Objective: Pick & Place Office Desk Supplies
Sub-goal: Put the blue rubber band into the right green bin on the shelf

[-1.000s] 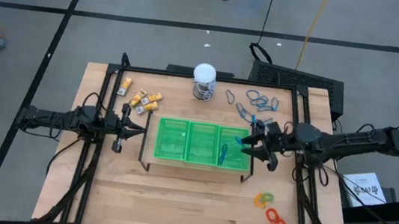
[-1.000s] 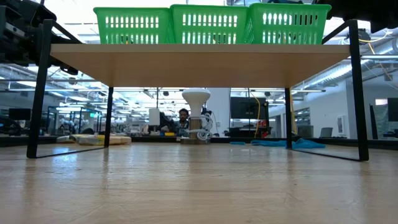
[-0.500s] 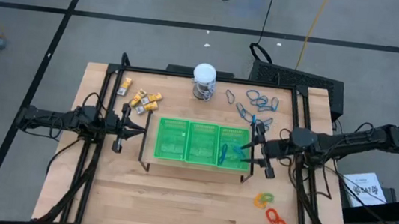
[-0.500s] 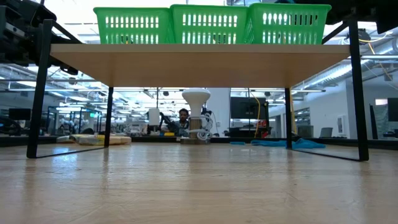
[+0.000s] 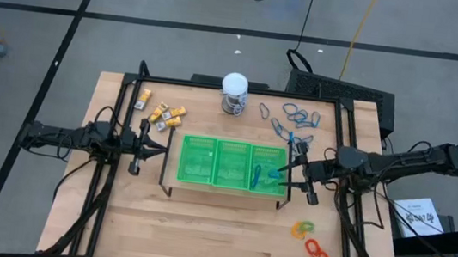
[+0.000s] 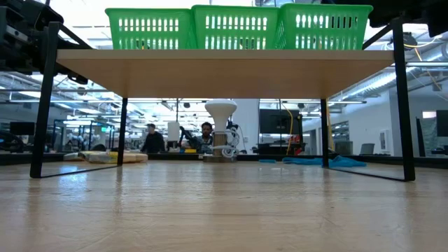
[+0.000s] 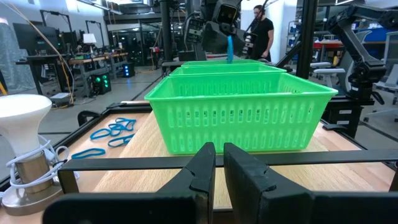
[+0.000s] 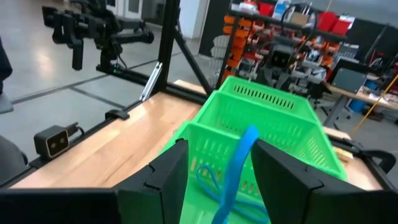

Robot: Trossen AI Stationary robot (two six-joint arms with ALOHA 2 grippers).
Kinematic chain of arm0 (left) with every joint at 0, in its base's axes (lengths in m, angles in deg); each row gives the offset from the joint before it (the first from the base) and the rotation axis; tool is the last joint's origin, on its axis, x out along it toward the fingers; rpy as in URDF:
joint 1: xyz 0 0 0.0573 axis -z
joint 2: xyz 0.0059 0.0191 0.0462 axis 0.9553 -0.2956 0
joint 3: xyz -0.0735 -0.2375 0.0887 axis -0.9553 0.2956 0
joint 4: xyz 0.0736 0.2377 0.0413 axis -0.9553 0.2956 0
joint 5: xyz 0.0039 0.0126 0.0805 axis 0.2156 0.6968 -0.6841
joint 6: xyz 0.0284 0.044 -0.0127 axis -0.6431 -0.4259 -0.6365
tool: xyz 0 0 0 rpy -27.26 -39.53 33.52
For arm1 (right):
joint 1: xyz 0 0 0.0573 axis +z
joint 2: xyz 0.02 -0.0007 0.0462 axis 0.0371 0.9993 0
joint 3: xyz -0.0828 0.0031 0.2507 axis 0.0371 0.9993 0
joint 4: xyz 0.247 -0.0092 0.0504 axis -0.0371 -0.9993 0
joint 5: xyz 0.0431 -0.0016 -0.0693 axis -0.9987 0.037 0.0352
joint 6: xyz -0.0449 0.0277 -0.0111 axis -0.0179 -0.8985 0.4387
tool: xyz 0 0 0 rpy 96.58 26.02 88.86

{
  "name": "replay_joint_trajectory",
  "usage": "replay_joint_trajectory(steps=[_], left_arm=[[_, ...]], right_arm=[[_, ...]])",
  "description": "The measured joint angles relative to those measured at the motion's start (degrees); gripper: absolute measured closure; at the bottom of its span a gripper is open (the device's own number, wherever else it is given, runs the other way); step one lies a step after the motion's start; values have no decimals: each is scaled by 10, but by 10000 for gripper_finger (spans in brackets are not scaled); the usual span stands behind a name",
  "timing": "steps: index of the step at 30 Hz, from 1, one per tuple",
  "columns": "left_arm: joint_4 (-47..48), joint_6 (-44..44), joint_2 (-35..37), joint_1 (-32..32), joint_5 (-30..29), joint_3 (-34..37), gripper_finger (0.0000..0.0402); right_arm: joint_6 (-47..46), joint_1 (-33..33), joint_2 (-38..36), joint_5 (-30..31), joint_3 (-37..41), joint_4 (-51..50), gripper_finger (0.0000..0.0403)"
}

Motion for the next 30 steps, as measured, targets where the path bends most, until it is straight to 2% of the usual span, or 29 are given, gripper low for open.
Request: replay_joint_trajectory(steps=[15,18,22,27,30], left_arm=[[0,0,0,0,0,0,357],[0,0,0,0,0,0,357],[0,0,0,0,0,0,357],[0,0,0,0,0,0,357],[0,0,0,0,0,0,357]], right_arm=[[-12,0,-73,2,0,-78,243],[-15,0,-81,27,0,-98,243],[-17,0,-99,111,0,-155,243],[-78,0,-117,289,0,-183,243],[-112,0,-120,364,0,-185,243]])
